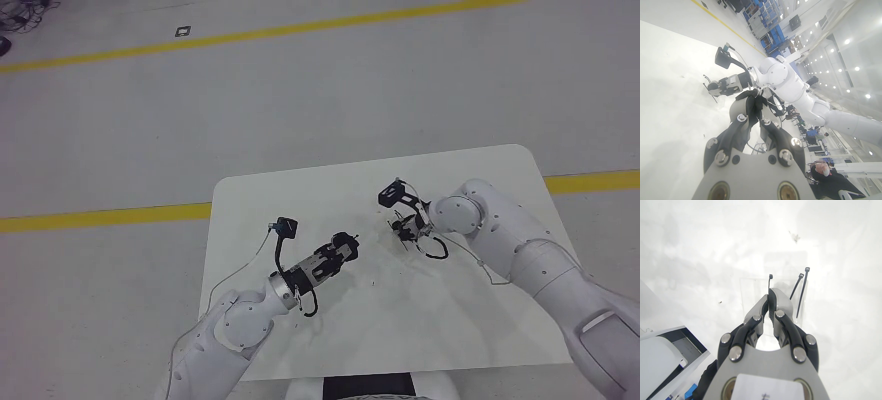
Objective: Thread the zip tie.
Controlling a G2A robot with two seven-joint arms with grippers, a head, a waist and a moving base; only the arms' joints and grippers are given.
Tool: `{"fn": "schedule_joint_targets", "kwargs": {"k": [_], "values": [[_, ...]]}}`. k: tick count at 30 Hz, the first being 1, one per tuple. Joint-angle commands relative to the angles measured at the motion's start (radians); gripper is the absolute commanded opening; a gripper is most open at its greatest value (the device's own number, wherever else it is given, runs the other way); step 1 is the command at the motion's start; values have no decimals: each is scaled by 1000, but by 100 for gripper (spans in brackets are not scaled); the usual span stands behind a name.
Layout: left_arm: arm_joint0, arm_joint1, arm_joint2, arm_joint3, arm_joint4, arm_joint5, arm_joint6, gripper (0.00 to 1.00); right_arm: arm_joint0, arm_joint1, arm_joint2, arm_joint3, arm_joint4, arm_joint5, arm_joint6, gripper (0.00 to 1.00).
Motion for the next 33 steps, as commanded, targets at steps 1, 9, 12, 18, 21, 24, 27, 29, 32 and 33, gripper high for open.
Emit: {"fn": "schedule_joint_targets", "kwargs": {"k": [1,9,12,18,21,24,27,29,32,33], "values": [[0,0,0,0,0,0,0,0,-3,4,4,-7,2,0,0,0],[0,0,0,0,0,0,0,0,-11,13,9,-15,9,0,-5,0],[0,0,0,0,0,0,0,0,-13,16,12,-18,15,0,-14,0],[0,0,0,0,0,0,0,0,-22,28,23,-41,49,0,-25,0],[0,0,0,0,0,0,0,0,-29,39,33,-58,71,0,-33,0],[0,0,0,0,0,0,0,0,-41,55,47,-85,96,0,-45,0],[0,0,0,0,0,0,0,0,-57,73,62,-116,110,0,-63,0],[0,0,0,0,0,0,0,0,-71,87,73,-145,129,0,-77,0],[0,0,0,0,0,0,0,0,-96,110,91,-197,177,0,-98,0],[0,0,0,0,0,0,0,0,-104,119,99,-213,194,0,-104,0]]}}
